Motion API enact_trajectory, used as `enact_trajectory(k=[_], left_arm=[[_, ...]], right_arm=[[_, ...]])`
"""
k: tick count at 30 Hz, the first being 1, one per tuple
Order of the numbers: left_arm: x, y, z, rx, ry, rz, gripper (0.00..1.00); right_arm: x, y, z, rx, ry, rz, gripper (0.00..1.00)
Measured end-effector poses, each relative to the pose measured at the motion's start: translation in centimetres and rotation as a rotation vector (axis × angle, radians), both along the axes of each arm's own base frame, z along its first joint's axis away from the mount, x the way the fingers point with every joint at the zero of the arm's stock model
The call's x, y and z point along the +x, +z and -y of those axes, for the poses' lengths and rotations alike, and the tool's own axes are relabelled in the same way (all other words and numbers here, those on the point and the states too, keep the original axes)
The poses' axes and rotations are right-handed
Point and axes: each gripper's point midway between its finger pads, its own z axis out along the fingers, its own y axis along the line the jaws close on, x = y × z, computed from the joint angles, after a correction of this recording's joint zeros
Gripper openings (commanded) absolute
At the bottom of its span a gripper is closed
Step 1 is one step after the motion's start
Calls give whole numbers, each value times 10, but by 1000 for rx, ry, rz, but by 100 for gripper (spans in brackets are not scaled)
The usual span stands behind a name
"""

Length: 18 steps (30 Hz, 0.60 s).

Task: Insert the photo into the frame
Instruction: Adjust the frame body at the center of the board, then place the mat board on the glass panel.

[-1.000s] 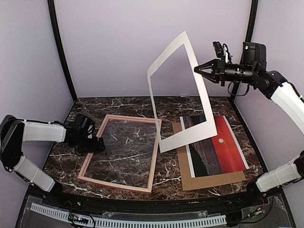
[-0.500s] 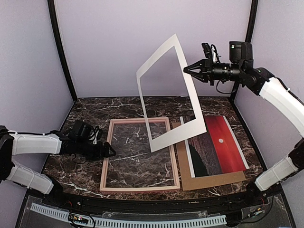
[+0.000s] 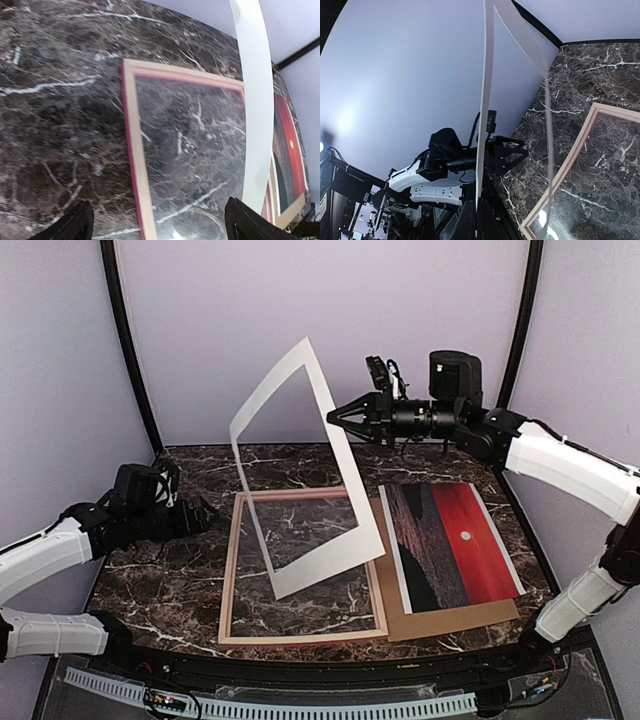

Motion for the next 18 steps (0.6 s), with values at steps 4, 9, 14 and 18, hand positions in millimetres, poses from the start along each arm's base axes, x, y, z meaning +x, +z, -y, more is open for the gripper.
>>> enact_trajectory(k=[4, 9, 14, 18], left_arm=[[4, 12, -30, 89, 102, 41, 94], [5, 21, -48, 180, 152, 70, 94], [8, 22, -48, 211, 139, 71, 94], [10, 12, -45, 225, 117, 43, 94]], right_arm=[[8, -47, 0, -26, -46, -82, 0], [24, -136, 8, -129, -132, -233, 0], [35, -219, 24, -233, -211, -356, 0], [33, -263, 40, -282, -252, -423, 0]])
